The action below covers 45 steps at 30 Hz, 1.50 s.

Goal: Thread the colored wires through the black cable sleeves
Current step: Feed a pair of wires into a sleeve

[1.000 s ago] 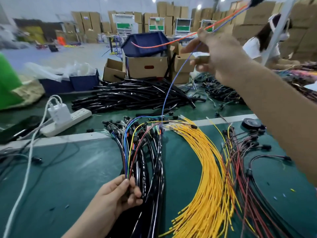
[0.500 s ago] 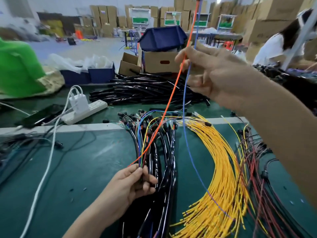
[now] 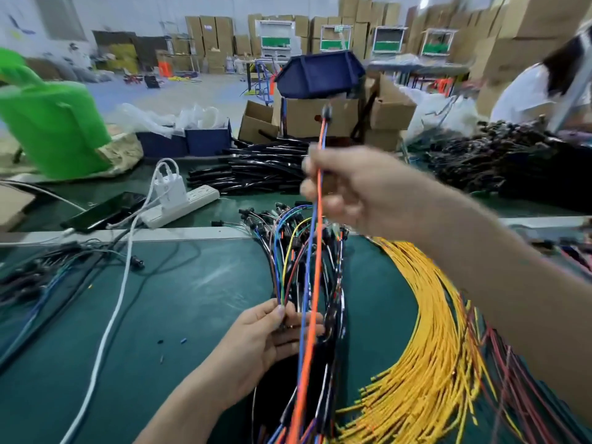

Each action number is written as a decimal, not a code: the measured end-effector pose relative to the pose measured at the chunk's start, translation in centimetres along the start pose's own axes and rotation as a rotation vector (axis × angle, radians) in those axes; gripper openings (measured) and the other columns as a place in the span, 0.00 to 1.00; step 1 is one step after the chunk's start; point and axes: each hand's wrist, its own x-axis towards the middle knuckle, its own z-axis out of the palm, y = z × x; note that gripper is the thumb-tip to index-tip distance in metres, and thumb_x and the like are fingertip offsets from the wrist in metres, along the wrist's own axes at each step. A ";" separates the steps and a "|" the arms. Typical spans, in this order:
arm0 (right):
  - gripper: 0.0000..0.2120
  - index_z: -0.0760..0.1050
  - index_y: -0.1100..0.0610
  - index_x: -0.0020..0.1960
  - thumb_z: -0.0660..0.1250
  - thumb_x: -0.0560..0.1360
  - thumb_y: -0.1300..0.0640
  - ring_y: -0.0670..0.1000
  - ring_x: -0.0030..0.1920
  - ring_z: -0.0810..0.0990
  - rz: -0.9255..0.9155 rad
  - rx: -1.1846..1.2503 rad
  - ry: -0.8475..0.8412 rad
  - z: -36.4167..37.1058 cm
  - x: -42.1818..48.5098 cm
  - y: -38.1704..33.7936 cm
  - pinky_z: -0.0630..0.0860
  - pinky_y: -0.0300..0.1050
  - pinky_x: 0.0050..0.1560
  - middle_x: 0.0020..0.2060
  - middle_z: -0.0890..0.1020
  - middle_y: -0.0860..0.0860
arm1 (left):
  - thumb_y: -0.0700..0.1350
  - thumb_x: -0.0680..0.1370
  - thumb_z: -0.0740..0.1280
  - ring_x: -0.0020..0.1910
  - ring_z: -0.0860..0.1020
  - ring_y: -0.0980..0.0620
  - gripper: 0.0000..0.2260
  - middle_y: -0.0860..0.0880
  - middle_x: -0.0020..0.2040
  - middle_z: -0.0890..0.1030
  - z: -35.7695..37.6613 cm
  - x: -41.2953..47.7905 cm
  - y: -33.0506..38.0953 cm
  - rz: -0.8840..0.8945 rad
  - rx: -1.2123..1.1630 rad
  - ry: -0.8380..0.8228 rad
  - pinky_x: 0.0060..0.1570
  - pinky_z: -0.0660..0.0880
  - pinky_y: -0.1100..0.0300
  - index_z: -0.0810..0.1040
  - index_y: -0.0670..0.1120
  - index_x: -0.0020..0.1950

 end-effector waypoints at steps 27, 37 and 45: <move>0.15 0.69 0.56 0.39 0.56 0.83 0.54 0.46 0.20 0.72 0.020 0.064 0.555 -7.7 4.5 9.5 0.70 0.33 0.22 0.23 0.78 0.52 | 0.41 0.78 0.58 0.58 0.78 0.37 0.07 0.36 0.60 0.78 -0.2 -1.5 1.8 -0.172 -0.072 -0.113 0.52 0.79 0.48 0.70 0.42 0.41; 0.15 0.68 0.58 0.39 0.54 0.83 0.55 0.49 0.22 0.77 -0.112 0.270 0.709 -7.9 4.9 9.4 0.74 0.36 0.24 0.28 0.78 0.56 | 0.40 0.78 0.59 0.60 0.78 0.43 0.06 0.36 0.60 0.79 0.1 -1.8 1.5 -0.158 -0.083 -0.101 0.55 0.78 0.50 0.72 0.41 0.42; 0.16 0.66 0.59 0.39 0.53 0.83 0.55 0.49 0.21 0.78 -0.182 0.431 0.874 -8.2 5.6 9.1 0.76 0.37 0.25 0.32 0.76 0.59 | 0.43 0.77 0.61 0.34 0.80 0.50 0.06 0.43 0.59 0.81 0.5 -2.0 1.5 -0.150 0.001 -0.125 0.30 0.76 0.61 0.75 0.44 0.43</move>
